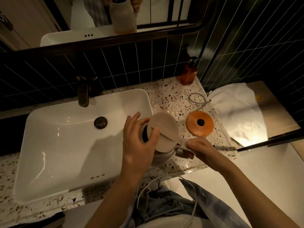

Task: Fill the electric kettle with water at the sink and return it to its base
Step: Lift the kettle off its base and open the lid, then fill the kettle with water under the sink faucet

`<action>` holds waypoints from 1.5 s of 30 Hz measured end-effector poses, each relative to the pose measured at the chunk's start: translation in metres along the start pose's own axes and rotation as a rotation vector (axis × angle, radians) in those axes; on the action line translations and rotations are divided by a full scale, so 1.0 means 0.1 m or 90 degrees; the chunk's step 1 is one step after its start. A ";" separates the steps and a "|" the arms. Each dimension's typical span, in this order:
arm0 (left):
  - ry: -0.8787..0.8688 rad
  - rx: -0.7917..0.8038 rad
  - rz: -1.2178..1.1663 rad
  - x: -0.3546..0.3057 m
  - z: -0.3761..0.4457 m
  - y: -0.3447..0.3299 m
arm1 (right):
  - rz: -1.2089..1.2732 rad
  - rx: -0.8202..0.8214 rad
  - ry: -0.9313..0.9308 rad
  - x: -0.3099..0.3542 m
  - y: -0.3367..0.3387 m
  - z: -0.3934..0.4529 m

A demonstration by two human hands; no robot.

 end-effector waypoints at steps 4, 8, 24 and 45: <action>-0.049 0.016 0.035 -0.14 -0.03 -0.08 | 0.000 -0.014 -0.004 -0.05 0.01 -0.04; -0.037 0.014 0.022 -0.25 -0.07 -0.19 | -0.014 -0.039 0.000 -0.03 0.01 -0.07; -0.203 0.099 0.053 -0.49 -0.15 -0.36 | -0.017 -0.055 0.015 -0.06 0.02 -0.07; 0.189 0.040 -0.272 0.46 0.16 -0.15 | -0.013 -0.018 -0.021 -0.10 0.12 -0.07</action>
Point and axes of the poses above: each hand's wrist, its own z-axis towards the middle knuckle, its own y-axis out of the back of the hand, x = y × z, the point moved 4 cm from there along z, towards the middle knuckle, and after that the axes turned 14 degrees about x, right-handed, at the moved point
